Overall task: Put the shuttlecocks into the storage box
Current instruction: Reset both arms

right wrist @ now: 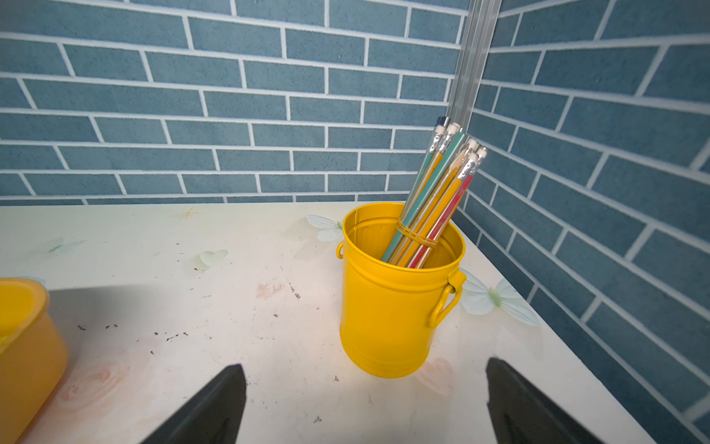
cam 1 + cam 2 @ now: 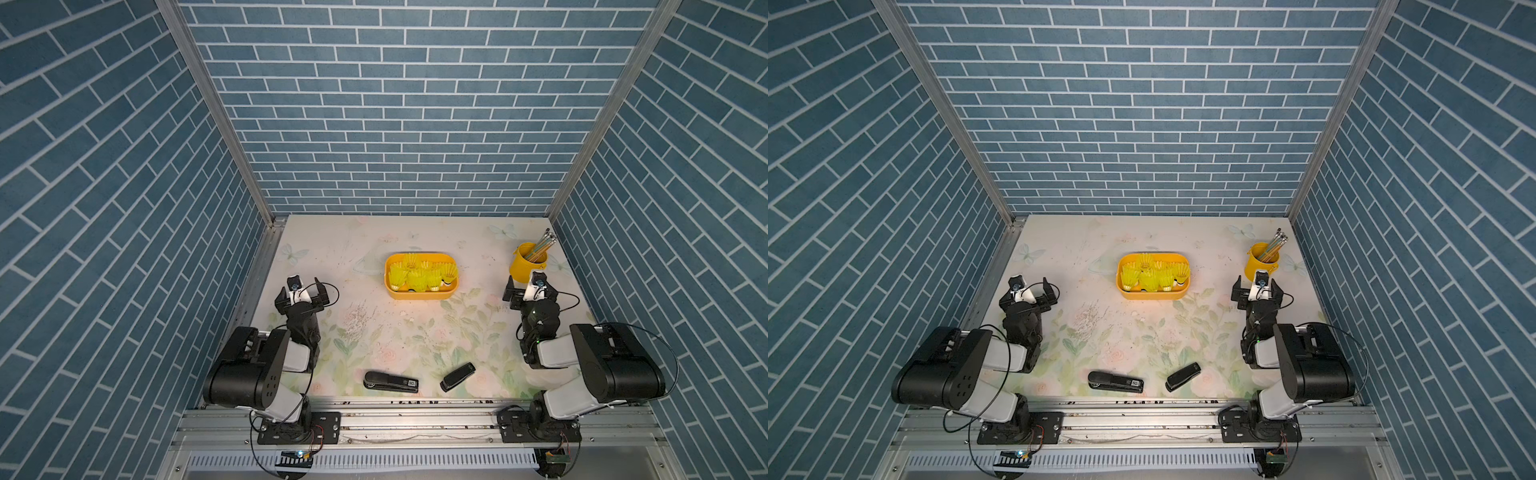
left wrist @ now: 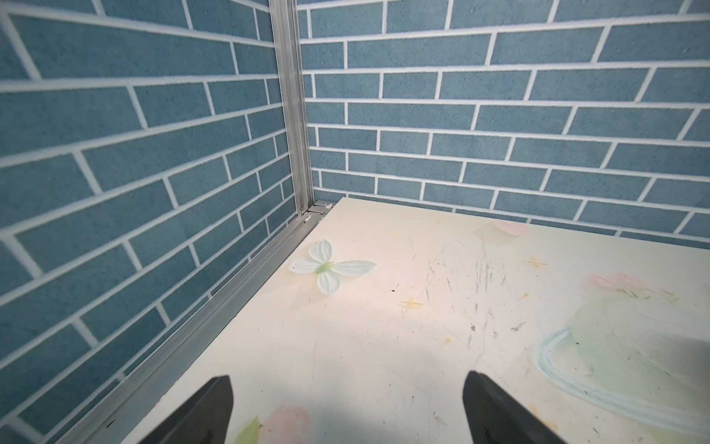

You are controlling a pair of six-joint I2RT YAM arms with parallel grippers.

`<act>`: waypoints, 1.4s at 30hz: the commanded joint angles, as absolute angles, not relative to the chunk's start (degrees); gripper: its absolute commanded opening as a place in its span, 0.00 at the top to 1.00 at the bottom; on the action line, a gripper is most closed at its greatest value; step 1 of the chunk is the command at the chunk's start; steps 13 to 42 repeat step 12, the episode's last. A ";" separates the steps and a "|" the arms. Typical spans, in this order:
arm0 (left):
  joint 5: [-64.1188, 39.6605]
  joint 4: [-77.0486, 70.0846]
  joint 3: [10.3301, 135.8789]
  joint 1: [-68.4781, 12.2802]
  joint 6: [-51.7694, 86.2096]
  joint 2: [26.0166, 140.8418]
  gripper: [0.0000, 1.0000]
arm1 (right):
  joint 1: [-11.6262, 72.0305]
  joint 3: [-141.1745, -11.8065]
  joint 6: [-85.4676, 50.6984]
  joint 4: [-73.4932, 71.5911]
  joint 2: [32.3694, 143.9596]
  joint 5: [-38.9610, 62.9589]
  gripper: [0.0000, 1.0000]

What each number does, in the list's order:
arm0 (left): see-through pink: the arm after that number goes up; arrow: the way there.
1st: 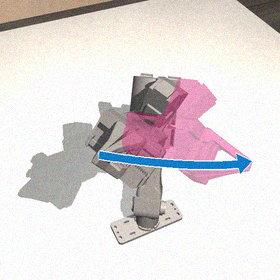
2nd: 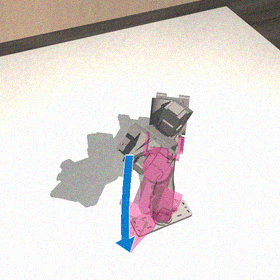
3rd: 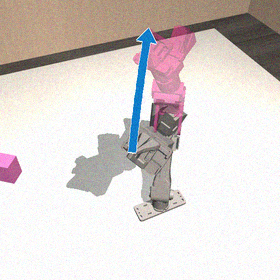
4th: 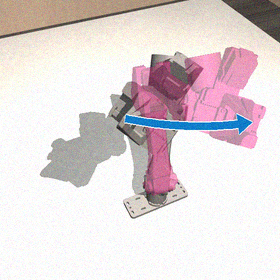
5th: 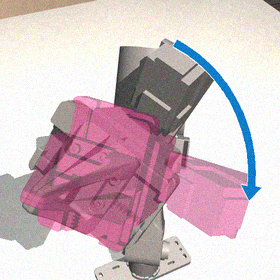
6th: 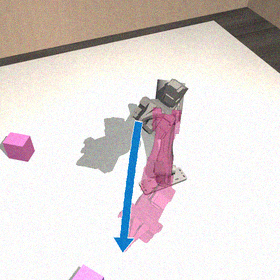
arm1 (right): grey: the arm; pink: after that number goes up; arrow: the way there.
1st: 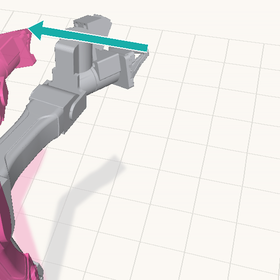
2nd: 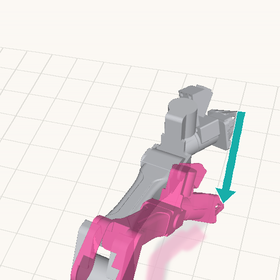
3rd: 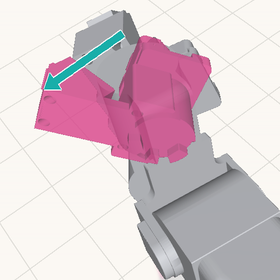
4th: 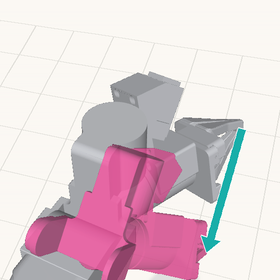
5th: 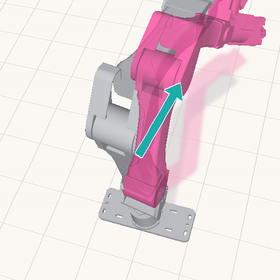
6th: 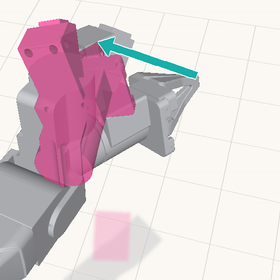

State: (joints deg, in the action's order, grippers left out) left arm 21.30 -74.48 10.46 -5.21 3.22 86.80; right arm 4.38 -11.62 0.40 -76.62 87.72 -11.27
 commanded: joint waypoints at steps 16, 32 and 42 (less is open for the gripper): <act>20.74 -75.51 10.94 -4.92 3.52 86.57 0.00 | 4.13 -11.30 0.53 -76.43 87.82 -10.90 0.00; 20.74 -75.51 10.94 -4.92 3.52 86.57 0.00 | 4.13 -11.30 0.53 -76.43 87.82 -10.90 0.00; 20.74 -75.51 10.94 -4.92 3.52 86.57 0.00 | 4.13 -11.30 0.53 -76.43 87.82 -10.90 0.00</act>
